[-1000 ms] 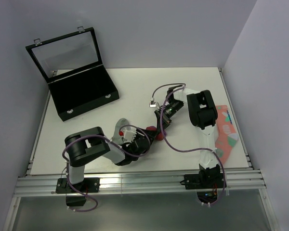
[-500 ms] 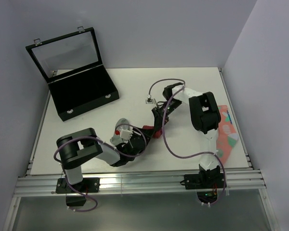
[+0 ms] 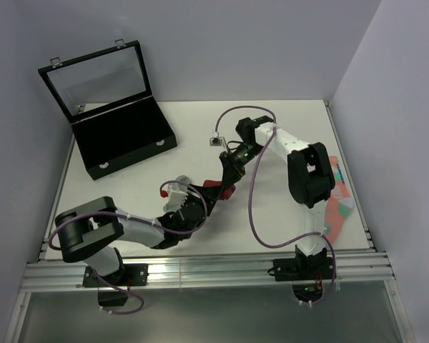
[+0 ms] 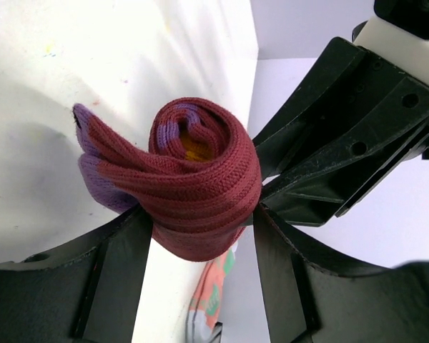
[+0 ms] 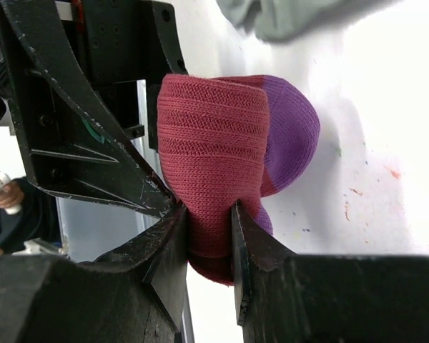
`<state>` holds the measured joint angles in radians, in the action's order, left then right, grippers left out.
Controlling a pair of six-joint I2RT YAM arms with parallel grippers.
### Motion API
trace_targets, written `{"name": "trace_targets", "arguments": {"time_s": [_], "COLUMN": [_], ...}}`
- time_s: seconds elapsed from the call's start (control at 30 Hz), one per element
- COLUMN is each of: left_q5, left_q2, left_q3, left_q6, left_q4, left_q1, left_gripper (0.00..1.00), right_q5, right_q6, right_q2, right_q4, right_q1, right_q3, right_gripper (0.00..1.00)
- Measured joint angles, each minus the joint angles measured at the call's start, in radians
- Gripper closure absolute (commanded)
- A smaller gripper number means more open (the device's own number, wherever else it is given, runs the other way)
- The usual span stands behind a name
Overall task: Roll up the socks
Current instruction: Pick up the sock at the center of the board.
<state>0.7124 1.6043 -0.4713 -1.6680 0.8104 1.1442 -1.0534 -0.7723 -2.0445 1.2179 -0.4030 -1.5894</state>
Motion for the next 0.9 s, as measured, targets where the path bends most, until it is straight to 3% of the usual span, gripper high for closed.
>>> {"name": "trace_targets", "arguments": {"time_s": [0.4, 0.9], "left_q5": [0.049, 0.094], "left_q2": [-0.176, -0.257], "left_q3": [0.006, 0.033], "left_q6": [0.026, 0.087], "left_q4": [-0.084, -0.072], "left_q1": [0.0, -0.004], "left_gripper": [0.36, 0.34], "right_q5": [-0.041, -0.066], "right_q6": [0.069, 0.107], "right_q2": [0.105, 0.164], "right_q4": [-0.021, -0.002], "right_q1": [-0.024, -0.05], "right_q3": [-0.036, -0.036], "right_gripper": [0.91, 0.91]}}
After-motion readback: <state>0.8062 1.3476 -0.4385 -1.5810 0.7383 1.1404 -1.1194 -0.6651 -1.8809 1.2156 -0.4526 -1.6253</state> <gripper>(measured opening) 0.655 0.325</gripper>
